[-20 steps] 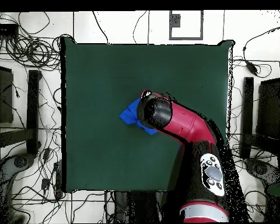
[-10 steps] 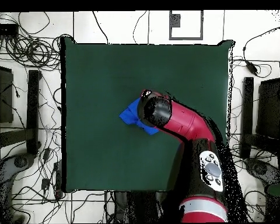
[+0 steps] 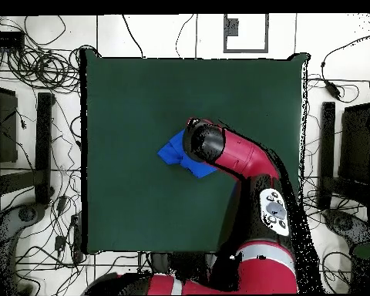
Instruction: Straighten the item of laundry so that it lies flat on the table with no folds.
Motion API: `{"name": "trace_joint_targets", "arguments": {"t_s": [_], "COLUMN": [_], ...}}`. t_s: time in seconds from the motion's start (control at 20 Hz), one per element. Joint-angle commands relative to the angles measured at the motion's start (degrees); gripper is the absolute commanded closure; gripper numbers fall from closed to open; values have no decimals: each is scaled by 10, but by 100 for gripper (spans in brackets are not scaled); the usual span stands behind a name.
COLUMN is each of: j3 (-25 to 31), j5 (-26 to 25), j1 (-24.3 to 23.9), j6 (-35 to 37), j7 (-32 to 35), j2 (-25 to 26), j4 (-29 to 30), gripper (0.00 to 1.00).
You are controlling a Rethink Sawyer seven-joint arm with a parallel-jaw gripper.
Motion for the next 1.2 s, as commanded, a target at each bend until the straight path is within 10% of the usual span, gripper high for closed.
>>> {"name": "trace_joint_targets", "arguments": {"t_s": [0.05,1.2], "j3": [36,32], "j5": [-11,-20], "j1": [8,12], "j6": [10,-7], "j7": [81,73], "j2": [51,55], "j4": [-15,-21], "gripper": [0,0]}}
